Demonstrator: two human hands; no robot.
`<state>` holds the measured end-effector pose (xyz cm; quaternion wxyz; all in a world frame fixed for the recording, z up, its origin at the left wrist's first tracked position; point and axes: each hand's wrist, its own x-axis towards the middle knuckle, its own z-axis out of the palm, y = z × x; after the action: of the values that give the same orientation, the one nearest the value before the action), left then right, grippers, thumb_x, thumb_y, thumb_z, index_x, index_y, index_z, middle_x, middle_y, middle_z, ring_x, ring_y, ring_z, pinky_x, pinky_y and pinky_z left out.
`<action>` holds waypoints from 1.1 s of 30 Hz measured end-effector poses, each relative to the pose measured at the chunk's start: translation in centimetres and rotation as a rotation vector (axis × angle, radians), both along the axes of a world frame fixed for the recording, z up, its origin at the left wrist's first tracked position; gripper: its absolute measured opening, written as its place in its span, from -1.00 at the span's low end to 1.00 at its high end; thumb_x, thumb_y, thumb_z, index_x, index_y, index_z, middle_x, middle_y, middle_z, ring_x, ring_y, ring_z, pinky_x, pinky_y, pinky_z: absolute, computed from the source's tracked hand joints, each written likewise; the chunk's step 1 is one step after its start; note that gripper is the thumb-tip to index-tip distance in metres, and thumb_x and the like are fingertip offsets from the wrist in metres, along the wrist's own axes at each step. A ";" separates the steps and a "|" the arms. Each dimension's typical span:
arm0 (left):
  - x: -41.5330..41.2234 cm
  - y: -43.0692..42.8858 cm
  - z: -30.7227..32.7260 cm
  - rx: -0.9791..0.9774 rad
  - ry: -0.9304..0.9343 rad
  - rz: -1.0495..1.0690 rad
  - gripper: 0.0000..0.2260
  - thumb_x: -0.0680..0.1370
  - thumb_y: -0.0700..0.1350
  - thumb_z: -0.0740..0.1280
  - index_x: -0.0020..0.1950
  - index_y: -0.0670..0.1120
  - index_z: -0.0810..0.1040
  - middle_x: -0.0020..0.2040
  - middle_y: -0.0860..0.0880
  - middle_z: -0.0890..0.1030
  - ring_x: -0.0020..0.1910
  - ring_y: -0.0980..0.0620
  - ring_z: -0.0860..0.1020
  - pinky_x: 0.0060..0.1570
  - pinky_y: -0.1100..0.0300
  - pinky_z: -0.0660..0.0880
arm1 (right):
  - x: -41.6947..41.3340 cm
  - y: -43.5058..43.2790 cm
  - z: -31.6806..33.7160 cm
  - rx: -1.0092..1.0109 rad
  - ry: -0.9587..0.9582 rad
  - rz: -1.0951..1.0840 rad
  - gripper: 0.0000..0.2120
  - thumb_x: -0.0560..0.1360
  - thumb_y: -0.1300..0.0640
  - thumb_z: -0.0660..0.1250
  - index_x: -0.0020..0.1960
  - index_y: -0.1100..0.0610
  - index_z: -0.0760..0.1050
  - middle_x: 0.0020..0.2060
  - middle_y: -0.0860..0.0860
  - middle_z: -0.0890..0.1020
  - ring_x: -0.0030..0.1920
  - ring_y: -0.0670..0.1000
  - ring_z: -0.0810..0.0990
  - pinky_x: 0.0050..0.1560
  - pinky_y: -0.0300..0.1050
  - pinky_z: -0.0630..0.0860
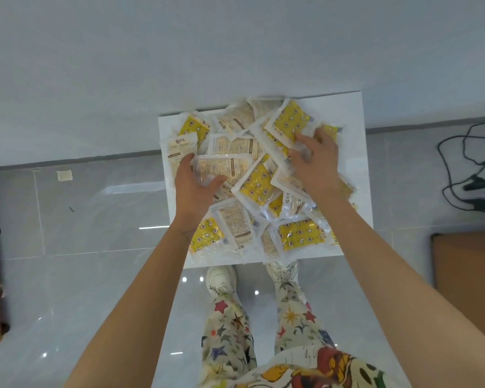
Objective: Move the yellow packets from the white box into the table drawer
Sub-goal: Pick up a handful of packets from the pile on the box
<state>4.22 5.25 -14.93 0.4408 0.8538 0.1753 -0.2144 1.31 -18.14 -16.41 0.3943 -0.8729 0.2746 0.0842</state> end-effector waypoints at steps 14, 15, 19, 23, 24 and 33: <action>-0.5 0.7 0.6 -0.318 0.026 0.094 -0.79 0.48 -0.26 0.43 0.07 -0.11 0.51 0.02 0.03 0.65 0.03 0.06 0.63 -0.03 0.19 0.58 | 1.7 0.3 0.8 0.020 0.177 -0.014 0.08 0.32 -0.17 0.52 0.57 0.04 -0.11 0.55 0.04 0.07 0.55 0.10 -0.04 0.51 0.15 -0.06; -0.6 0.7 0.6 -0.346 0.028 0.111 -0.78 0.49 -0.27 0.43 0.09 -0.12 0.52 0.05 0.01 0.65 0.04 0.05 0.64 -0.02 0.19 0.58 | 1.7 0.2 0.8 0.015 0.154 0.023 0.08 0.31 -0.15 0.53 0.57 0.05 -0.08 0.54 0.05 0.11 0.54 0.10 0.01 0.51 0.15 -0.02; -0.8 0.7 0.5 -0.397 0.033 0.144 -0.76 0.49 -0.27 0.41 0.14 -0.14 0.52 0.08 0.01 0.65 0.06 0.06 0.64 0.01 0.13 0.59 | 1.7 0.5 1.1 0.037 0.106 0.000 0.05 0.29 -0.02 0.58 0.55 0.09 0.01 0.49 0.08 0.20 0.50 0.13 0.12 0.48 0.12 0.11; -0.8 0.7 0.9 -0.431 0.028 0.186 -0.75 0.50 -0.27 0.41 0.13 -0.05 0.54 0.07 0.03 0.66 0.04 0.08 0.64 0.02 0.13 0.59 | 1.7 1.0 1.7 0.043 0.048 -0.078 -0.04 0.33 0.13 0.56 0.54 0.11 0.06 0.48 0.07 0.22 0.50 0.09 0.14 0.48 0.08 0.16; -0.8 0.8 1.0 -0.443 0.020 0.201 -0.74 0.50 -0.26 0.41 0.15 -0.06 0.54 0.09 0.00 0.66 0.06 0.06 0.64 0.03 0.12 0.59 | 1.6 1.1 1.9 0.086 0.038 -0.108 -0.06 0.34 0.17 0.55 0.54 0.09 0.06 0.48 0.06 0.20 0.49 0.05 0.14 0.47 0.01 0.18; -0.7 1.5 2.2 -0.522 -0.014 0.323 -0.68 0.52 -0.25 0.40 0.24 -0.06 0.47 0.10 0.04 0.64 0.07 0.12 0.64 -0.05 0.28 0.57 | 1.1 1.6 3.1 0.341 0.041 -0.270 -0.18 0.32 0.33 0.48 0.46 0.04 0.19 0.24 -0.02 0.44 0.24 0.06 0.48 0.18 0.15 0.53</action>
<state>3.51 6.79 -12.76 0.6748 0.6743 0.2449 -0.1734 2.46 -16.54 -13.35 0.5383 -0.7470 0.3789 0.0934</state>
